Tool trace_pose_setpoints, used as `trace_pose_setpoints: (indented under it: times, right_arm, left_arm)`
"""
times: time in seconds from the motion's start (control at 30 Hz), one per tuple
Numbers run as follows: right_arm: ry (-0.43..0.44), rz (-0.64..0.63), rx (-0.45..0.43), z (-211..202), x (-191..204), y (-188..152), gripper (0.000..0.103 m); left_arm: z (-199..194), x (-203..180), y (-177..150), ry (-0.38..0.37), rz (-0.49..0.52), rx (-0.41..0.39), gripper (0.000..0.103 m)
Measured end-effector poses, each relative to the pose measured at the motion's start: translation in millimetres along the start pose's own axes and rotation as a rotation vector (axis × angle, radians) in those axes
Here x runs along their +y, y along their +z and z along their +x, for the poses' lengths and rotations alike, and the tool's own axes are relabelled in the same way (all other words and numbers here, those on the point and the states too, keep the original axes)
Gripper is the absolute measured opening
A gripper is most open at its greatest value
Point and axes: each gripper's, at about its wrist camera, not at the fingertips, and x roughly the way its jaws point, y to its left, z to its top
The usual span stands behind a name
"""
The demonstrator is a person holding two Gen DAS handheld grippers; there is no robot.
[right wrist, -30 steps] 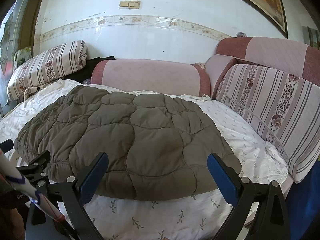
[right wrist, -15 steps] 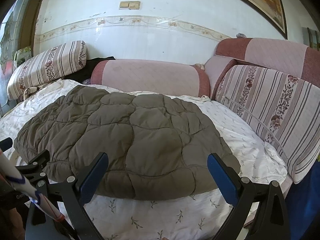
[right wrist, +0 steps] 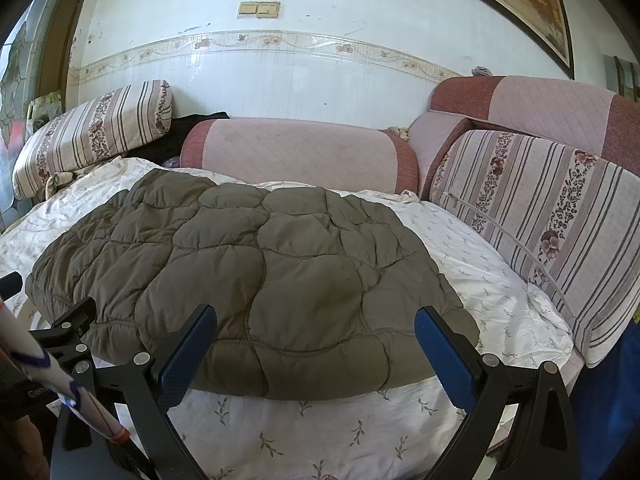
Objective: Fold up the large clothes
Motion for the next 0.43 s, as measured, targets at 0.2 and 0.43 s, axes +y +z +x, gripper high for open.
trace_pose_setpoints:
  times: [0.2, 0.43]
  right_arm:
    - [0.000, -0.001, -0.001, 0.7, -0.2, 0.0, 0.101]
    - [-0.001, 0.000, 0.001, 0.5, -1.2, -0.7, 0.101]
  left_arm:
    - [0.4, 0.8, 1.4, -0.013, -0.002, 0.002, 0.103]
    - [-7.5, 0.2, 0.3, -0.049, 0.007, -0.046, 0.103]
